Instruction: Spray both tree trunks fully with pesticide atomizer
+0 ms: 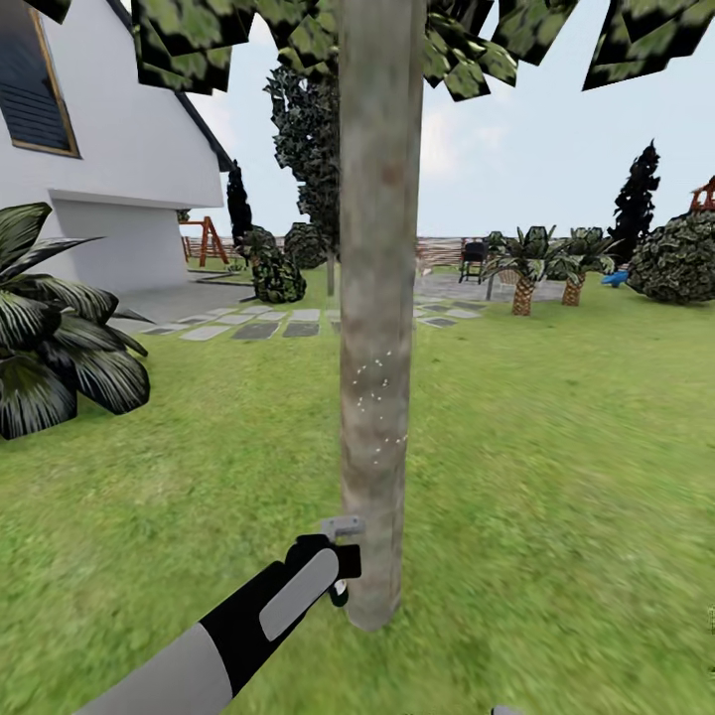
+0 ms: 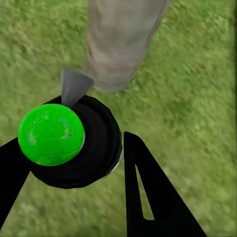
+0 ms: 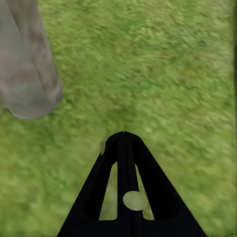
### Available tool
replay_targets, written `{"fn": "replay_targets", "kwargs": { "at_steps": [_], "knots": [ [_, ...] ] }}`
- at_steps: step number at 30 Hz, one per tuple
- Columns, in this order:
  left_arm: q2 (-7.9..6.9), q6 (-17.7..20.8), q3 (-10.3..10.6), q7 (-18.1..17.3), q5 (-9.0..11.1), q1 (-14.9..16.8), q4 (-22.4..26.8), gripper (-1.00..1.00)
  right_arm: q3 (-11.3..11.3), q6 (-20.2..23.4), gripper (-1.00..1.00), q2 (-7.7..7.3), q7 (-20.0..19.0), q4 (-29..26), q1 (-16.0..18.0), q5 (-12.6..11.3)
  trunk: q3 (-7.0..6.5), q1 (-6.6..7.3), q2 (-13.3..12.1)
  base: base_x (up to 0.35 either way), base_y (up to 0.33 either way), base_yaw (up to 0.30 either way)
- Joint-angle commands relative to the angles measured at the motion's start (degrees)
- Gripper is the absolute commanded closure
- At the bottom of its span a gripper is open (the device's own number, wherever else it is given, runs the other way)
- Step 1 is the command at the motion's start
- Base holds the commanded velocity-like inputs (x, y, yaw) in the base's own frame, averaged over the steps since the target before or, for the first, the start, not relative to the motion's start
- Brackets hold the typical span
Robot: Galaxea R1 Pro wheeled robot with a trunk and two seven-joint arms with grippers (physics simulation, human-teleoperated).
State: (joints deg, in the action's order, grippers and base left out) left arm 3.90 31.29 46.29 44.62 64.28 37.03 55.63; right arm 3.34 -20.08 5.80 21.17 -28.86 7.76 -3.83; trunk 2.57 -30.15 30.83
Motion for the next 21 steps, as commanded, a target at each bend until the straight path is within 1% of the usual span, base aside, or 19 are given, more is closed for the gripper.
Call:
{"fn": "replay_targets", "kwargs": {
  "at_steps": [1, 6, 8, 10, 11, 12, 17, 20, 21],
  "knots": [
    [-0.04, -0.1, 0.1, 0.4, 0.3, 0.1, 0.1, 1.0, 0.3, -0.2, 1.0, -0.05, 0.4, 0.0, 0.1, -0.5, 0.12, -0.03, 0.1, 0.0, 0.33, -0.242],
    [-0.04, -0.2, 0.1, 0.2, 0.4, 0.1, 0.1, 1.0, 0.2, -0.2, 1.0, -0.14, 0.4, 0.0, 0.1, -0.8, 0.12, -0.03, 0.1, 0.029, 0.334, -0.245],
    [-0.04, -0.2, 0.1, -0.8, 0.4, 0.1, 0.1, 1.0, 0.1, -0.2, 1.0, -0.16, 0.4, 0.0, 0.1, -0.8, 0.12, -0.03, 0.1, 0.127, 0.332, -0.246],
    [-0.04, -0.1, 0.1, -2.5, 0.3, 0.1, 0.0, 1.0, 0.1, -0.3, 1.0, -0.15, 0.4, 0.0, 0.1, -0.8, 0.12, -0.03, 0.1, 0.195, 0.299, -0.246],
    [-0.04, 0.0, 0.1, -4.0, 0.3, 0.1, 0.0, 1.0, 0.1, -0.3, 1.0, -0.15, 0.4, 0.0, 0.1, -0.8, 0.12, -0.03, 0.1, 0.241, 0.259, -0.246],
    [-0.04, 0.0, 0.1, -4.6, 0.3, 0.1, 0.0, 1.0, 0.0, -0.3, 1.0, -0.15, 0.4, 0.0, 0.1, -0.8, 0.12, -0.03, 0.1, 0.263, 0.232, -0.246],
    [0.04, 0.5, 0.3, -5.7, 0.3, 0.1, -0.1, 1.0, 0.0, -0.3, 1.0, -0.12, 0.4, -0.1, 0.1, -0.8, 0.12, -0.03, 0.1, 0.294, 0.201, -0.246],
    [0.05, 0.6, 1.7, -5.7, 0.3, 0.1, -0.1, 1.0, 0.1, -0.3, 1.0, -0.11, 0.4, -0.1, 0.1, -0.8, 0.12, -0.03, 0.1, 0.309, 0.186, -0.246],
    [0.05, 0.6, 2.6, -5.6, 0.3, 0.1, -0.1, 1.0, 0.0, -0.3, 1.0, -0.13, 0.5, -0.1, 0.1, -0.8, 0.12, -0.03, 0.1, 0.208, 0.239, -0.246]
  ]
}}
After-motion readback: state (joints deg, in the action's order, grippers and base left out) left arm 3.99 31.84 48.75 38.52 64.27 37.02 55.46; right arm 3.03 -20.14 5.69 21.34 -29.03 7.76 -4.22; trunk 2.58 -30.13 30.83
